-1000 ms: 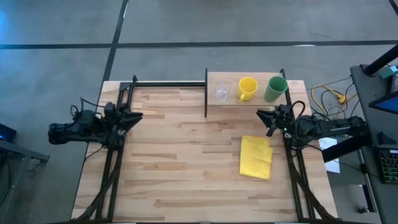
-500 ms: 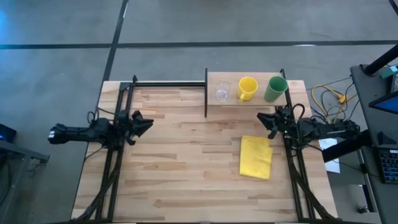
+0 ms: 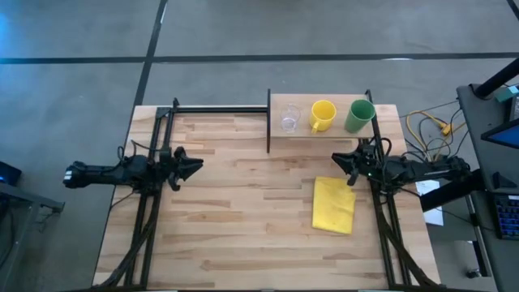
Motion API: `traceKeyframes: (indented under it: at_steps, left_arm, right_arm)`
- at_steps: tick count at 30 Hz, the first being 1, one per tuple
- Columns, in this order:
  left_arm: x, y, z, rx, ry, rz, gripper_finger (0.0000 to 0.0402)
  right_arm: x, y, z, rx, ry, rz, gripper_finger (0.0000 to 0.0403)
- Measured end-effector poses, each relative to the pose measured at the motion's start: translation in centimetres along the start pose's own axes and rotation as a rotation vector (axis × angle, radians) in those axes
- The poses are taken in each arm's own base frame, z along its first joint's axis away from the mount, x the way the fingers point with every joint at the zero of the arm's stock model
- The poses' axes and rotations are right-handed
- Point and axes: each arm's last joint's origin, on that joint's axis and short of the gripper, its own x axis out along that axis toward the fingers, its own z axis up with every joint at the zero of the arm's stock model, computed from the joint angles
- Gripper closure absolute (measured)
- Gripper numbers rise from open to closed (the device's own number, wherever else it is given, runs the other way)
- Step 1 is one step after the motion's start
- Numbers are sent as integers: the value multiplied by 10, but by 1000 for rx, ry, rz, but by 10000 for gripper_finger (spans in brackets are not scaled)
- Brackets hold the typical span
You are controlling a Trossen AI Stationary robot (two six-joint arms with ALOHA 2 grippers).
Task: Stack small to large cups/mugs on shelf
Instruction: Return to Home Position
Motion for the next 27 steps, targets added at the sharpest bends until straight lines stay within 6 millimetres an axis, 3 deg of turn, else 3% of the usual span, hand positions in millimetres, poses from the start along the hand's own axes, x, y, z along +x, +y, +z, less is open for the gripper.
traceKeyframes:
  at_steps: [27]
  left_arm:
    - [0,4,-7,-31,63,46,312]
  right_arm:
    - [0,0,0,1,-2,-4,335]
